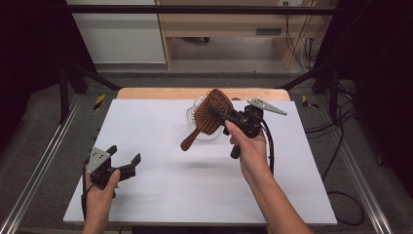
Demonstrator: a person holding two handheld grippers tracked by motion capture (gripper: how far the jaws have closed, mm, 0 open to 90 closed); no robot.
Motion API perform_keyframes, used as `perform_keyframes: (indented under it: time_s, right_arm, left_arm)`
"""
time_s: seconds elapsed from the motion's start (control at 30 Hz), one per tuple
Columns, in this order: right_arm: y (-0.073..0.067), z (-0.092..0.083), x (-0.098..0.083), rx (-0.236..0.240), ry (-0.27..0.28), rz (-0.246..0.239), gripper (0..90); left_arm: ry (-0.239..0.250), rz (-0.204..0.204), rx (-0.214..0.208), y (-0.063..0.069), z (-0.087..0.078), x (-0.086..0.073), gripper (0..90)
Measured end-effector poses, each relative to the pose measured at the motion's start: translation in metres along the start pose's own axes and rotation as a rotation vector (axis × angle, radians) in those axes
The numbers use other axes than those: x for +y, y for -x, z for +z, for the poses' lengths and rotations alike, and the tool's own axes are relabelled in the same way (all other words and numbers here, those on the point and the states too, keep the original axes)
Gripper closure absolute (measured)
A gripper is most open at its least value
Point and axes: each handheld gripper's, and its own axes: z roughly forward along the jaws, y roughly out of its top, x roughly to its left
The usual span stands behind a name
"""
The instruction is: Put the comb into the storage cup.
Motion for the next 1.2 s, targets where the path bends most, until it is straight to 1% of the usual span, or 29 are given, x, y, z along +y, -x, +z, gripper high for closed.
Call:
perform_keyframes:
  time_s: [0.23,0.3,0.47,0.73,0.93,1.2]
  right_arm:
    - [-0.004,0.009,0.016,0.001,0.035,0.004,54.6]
    - [-0.005,0.011,0.021,0.003,0.04,0.013,54.6]
    - [-0.006,0.018,0.028,-0.001,0.047,0.003,54.6]
    - [-0.006,0.025,0.041,-0.013,0.059,-0.011,54.5]
    - [-0.004,0.029,0.05,-0.025,0.068,-0.02,54.4]
    - [0.002,0.03,0.055,-0.038,0.084,-0.019,54.3]
  left_arm:
    - [0.006,-0.002,-0.001,-0.002,-0.001,0.0,5.1]
    - [0.007,-0.001,0.0,-0.002,-0.001,0.0,5.1]
    - [0.006,0.0,0.004,-0.003,0.0,0.0,5.1]
    - [0.004,0.003,-0.001,-0.003,0.001,-0.001,5.1]
    - [0.004,0.018,0.005,-0.003,0.001,-0.001,5.1]
    - [0.002,0.013,0.001,-0.003,0.002,-0.001,5.1]
